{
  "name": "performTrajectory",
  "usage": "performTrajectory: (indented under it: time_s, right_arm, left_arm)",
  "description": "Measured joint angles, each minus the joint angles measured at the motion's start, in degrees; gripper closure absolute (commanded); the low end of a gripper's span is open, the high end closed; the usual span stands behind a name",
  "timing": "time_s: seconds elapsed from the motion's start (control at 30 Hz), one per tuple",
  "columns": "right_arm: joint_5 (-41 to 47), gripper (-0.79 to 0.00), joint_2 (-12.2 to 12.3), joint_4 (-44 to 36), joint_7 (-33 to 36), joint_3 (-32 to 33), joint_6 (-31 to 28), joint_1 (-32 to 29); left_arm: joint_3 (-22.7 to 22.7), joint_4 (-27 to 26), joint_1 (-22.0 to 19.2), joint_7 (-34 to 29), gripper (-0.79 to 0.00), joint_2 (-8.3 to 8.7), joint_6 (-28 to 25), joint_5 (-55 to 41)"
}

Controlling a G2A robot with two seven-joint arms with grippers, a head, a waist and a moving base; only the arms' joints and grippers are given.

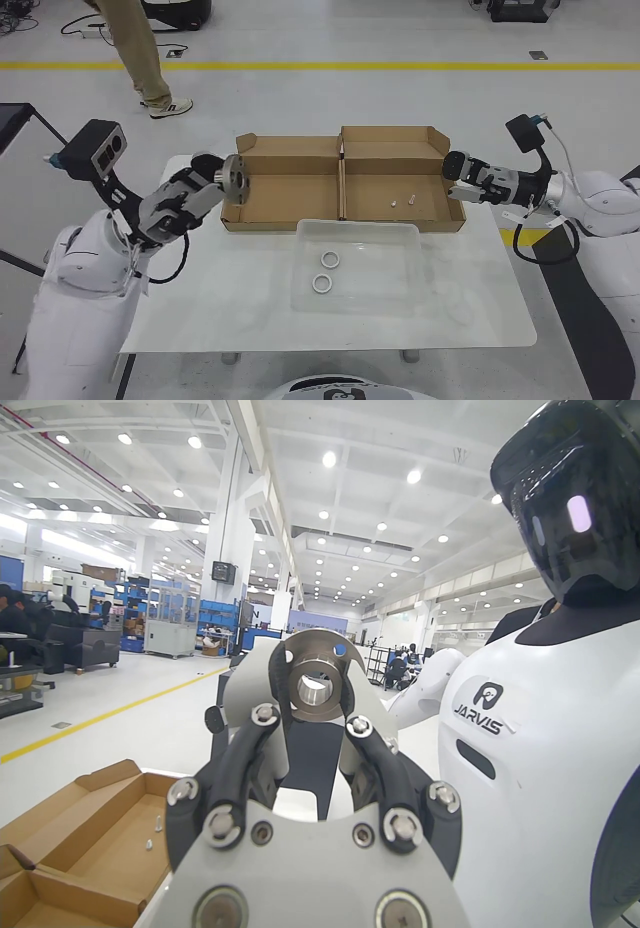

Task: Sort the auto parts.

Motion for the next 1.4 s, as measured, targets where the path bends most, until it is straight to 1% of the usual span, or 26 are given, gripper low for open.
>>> performTrajectory:
  time_s: [0.2, 0.37, 0.47, 0.57, 0.77, 0.93, 1.03, 1.13, 1.27, 1.4]
  right_arm:
    - [0.0, -0.785, 0.0, 0.0, 0.0, 0.0, 0.0, 0.0]
    - [0.0, -0.785, 0.0, 0.0, 0.0, 0.0, 0.0, 0.0]
    - [0.0, -0.785, 0.0, 0.0, 0.0, 0.0, 0.0, 0.0]
    - [0.0, -0.785, 0.0, 0.0, 0.0, 0.0, 0.0, 0.0]
    - [0.0, -0.785, 0.0, 0.0, 0.0, 0.0, 0.0, 0.0]
    - [0.0, -0.785, 0.0, 0.0, 0.0, 0.0, 0.0, 0.0]
    - [0.0, -0.785, 0.0, 0.0, 0.0, 0.0, 0.0, 0.0]
    - [0.0, -0.785, 0.0, 0.0, 0.0, 0.0, 0.0, 0.0]
    - [0.0, -0.785, 0.0, 0.0, 0.0, 0.0, 0.0, 0.0]
    - [0.0, -0.785, 0.0, 0.0, 0.0, 0.0, 0.0, 0.0]
  left_arm:
    - [3.85, 2.08, -6.87, 2.21, 0.0, -0.64, 3.53, 8.43]
    - [8.46, 5.58, -13.45, 2.82, 0.0, -1.27, 5.56, 16.67]
    - [10.86, 8.2, -16.18, 3.56, 0.0, -1.65, 6.04, 21.94]
    - [12.63, 10.36, -17.46, 3.79, 0.0, -1.86, 5.6, 27.57]
    - [15.47, 13.29, -17.51, 4.28, 0.0, -2.08, 4.19, 38.66]
    - [18.88, 15.45, -18.9, 5.88, 0.0, -2.58, 4.11, 45.26]
    - [21.99, 17.24, -21.11, 7.45, 0.0, -3.23, 4.82, 47.05]
    - [25.7, 19.62, -24.4, 8.7, 0.0, -4.1, 5.42, 48.77]
    - [31.0, 24.03, -29.49, 10.16, 0.0, -5.54, 6.6, 52.09]
    - [35.05, 28.87, -33.66, 10.8, 0.0, -6.78, 7.96, 56.22]
